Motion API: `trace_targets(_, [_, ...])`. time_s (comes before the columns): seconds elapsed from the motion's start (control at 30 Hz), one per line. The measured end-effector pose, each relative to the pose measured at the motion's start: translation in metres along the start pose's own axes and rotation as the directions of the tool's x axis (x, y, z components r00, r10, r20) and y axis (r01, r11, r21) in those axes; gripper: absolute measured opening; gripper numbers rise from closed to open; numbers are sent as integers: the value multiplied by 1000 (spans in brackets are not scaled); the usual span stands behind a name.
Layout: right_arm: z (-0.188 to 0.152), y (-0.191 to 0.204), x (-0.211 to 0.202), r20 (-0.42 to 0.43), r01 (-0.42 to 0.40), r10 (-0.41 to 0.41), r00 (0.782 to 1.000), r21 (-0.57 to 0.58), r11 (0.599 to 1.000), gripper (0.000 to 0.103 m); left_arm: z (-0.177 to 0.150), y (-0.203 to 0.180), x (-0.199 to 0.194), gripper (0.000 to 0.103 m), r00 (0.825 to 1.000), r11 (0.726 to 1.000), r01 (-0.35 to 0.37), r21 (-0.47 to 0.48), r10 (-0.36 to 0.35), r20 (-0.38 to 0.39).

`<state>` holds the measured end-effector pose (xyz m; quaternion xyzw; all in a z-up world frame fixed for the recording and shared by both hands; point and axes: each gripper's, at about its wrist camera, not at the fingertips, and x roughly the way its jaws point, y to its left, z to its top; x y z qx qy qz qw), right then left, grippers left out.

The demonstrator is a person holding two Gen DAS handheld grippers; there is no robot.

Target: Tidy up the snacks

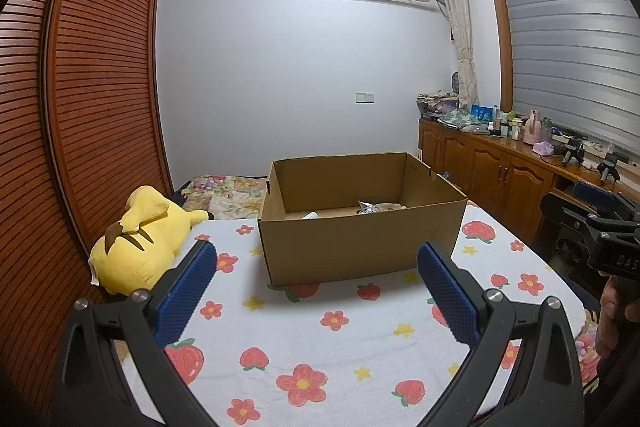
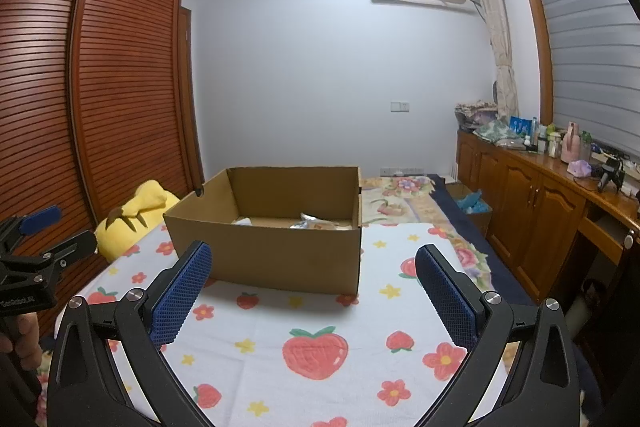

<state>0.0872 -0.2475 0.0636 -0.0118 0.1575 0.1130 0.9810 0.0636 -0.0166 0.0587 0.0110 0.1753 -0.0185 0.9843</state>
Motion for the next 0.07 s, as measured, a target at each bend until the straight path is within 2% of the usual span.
trace_targets(0.07, [0,0,0,0,0,0,1000,-1,1000,103,0,0,-2,101,1000,1000,2,-1,-2,4])
